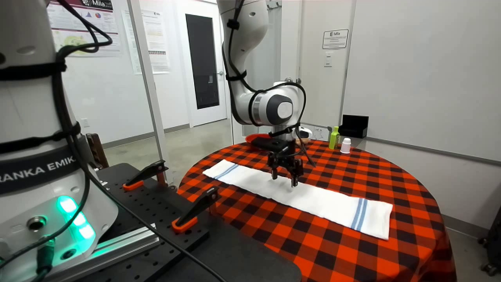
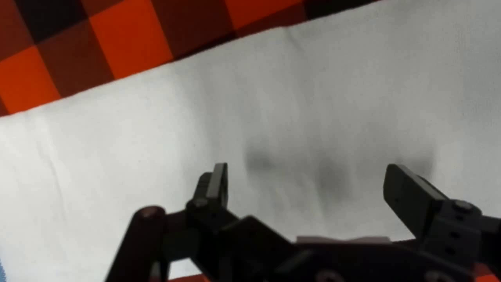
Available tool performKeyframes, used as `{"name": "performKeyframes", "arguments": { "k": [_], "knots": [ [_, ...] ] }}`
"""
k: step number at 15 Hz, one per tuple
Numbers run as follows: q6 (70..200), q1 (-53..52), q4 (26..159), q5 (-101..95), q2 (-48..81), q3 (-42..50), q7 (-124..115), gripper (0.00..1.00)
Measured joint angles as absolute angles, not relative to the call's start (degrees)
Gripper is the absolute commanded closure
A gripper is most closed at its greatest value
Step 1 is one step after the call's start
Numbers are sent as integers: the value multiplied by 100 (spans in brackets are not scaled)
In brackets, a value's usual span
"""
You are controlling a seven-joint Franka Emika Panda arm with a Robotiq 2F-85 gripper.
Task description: Fold the towel
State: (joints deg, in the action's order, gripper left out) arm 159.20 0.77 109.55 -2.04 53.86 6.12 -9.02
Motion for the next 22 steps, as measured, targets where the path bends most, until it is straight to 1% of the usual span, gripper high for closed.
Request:
{"name": "performKeyframes", "arguments": {
  "k": [3, 4, 5, 6, 7, 8, 10, 11, 12, 13, 16, 22],
  "knots": [
    [15918, 61, 10812, -204, 5509, 635, -904, 1],
    [15917, 49, 10769, -204, 5550, 651, -905, 3],
    [15913, 37, 10735, -204, 5587, 666, -905, 9],
    [15910, 23, 10702, -204, 5623, 683, -906, 16],
    [15909, 10, 10674, -204, 5656, 698, -906, 33],
    [15908, -4, 10645, -204, 5690, 711, -906, 42],
    [15908, -29, 10606, -204, 5725, 720, -906, 56],
    [15905, -41, 10592, -204, 5726, 720, -907, 65],
    [15902, -54, 10576, -204, 5728, 721, -908, 71],
    [15901, -66, 10564, -204, 5728, 724, -909, 81],
    [15901, -110, 10547, -204, 5718, 788, -914, 99],
    [15893, -154, 10544, -204, 5694, 846, -916, 99]
  ]
}}
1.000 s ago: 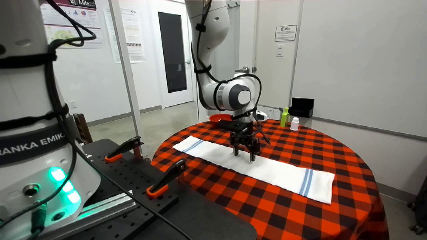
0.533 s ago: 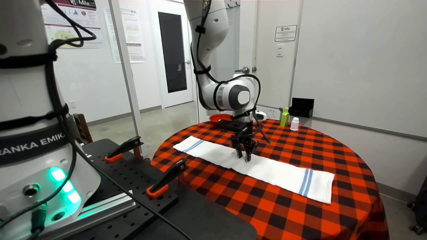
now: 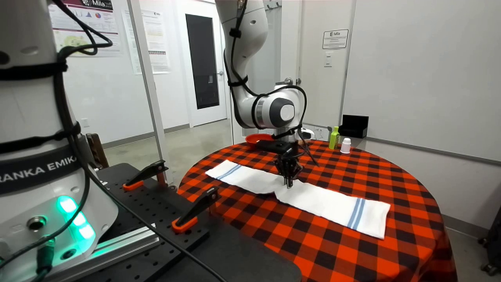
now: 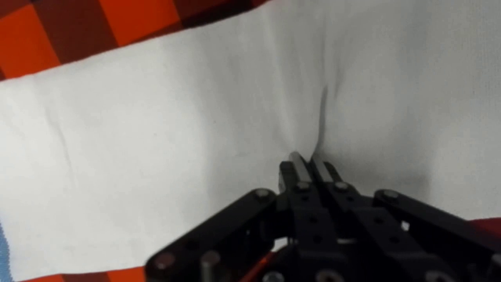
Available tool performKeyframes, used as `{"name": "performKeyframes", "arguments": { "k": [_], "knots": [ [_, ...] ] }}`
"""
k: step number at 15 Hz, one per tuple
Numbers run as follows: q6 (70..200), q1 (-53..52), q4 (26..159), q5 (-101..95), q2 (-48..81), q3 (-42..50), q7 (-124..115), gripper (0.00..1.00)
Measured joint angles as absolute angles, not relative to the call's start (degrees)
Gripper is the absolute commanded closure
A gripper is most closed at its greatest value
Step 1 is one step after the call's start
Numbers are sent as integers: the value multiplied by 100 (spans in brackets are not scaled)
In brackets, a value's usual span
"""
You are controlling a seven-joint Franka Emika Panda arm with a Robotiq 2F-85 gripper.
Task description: Fold the towel
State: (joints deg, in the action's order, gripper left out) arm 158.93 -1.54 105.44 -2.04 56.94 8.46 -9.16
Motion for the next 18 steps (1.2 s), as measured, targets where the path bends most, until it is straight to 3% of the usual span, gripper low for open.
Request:
{"name": "performKeyframes", "arguments": {
  "k": [6, 14, 15, 16, 18],
  "knots": [
    [15892, -144, 10696, -204, 5457, 825, -905, 99],
    [15725, -79, 11650, -235, 4195, 795, -496, 99],
    [15696, -63, 11791, -236, 4012, 788, -434, 87],
    [15668, -50, 11917, -241, 3847, 781, -402, 98],
    [15635, -28, 12074, -243, 3572, 755, -336, 99]
  ]
}}
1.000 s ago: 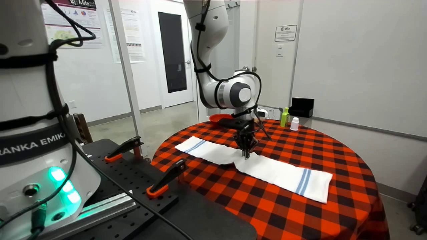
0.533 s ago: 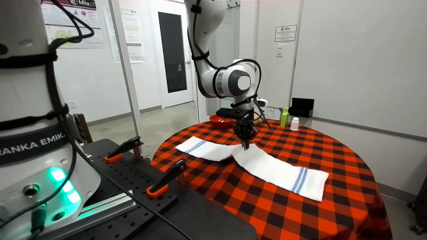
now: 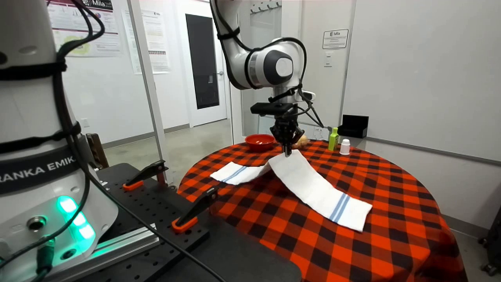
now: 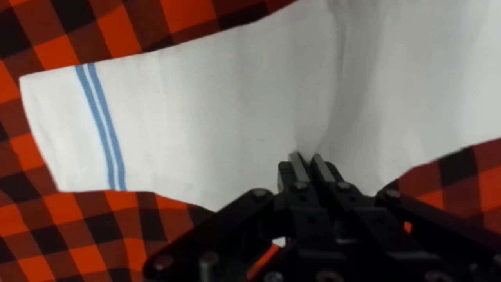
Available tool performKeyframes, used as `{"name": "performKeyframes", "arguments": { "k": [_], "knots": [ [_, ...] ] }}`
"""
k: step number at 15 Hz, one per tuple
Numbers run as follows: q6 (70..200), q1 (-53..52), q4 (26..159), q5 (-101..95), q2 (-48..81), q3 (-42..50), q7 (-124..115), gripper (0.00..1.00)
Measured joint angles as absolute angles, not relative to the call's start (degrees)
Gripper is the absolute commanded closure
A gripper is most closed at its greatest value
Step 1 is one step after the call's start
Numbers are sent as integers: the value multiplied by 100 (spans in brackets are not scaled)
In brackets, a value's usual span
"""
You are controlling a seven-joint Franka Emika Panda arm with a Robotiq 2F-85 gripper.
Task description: Fold the towel
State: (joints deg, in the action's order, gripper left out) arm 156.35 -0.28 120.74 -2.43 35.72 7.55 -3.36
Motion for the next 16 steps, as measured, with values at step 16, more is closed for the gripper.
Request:
{"name": "performKeyframes", "arguments": {
  "k": [16],
  "knots": [
    [14744, 364, 12398, -251, 1936, 603, 32, 99]
  ]
}}
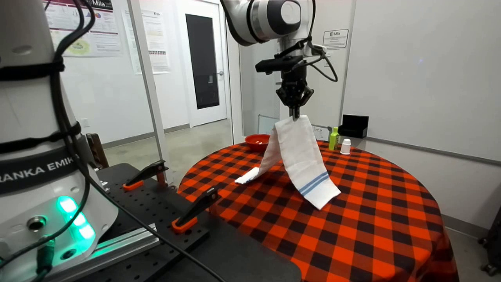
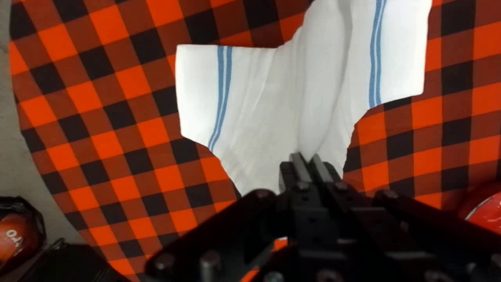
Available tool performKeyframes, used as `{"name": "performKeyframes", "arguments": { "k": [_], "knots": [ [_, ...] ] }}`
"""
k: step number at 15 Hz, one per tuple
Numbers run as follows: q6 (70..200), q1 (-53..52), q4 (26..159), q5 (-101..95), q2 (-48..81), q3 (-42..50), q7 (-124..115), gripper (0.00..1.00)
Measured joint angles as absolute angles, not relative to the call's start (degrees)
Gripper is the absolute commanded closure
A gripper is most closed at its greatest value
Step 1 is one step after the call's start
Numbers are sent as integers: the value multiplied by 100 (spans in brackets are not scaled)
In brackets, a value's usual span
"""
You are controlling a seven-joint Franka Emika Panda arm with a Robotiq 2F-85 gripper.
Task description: Fold the towel
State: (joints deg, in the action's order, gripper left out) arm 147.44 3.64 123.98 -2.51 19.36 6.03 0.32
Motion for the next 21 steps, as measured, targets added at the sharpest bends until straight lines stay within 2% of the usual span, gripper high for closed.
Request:
{"name": "performKeyframes", "arguments": {
  "k": [14, 21],
  "knots": [
    [13673, 1449, 12393, 277, 116, 1296, 104, 99],
    [13562, 1555, 12653, -8, -79, 1438, -578, 99]
  ]
}}
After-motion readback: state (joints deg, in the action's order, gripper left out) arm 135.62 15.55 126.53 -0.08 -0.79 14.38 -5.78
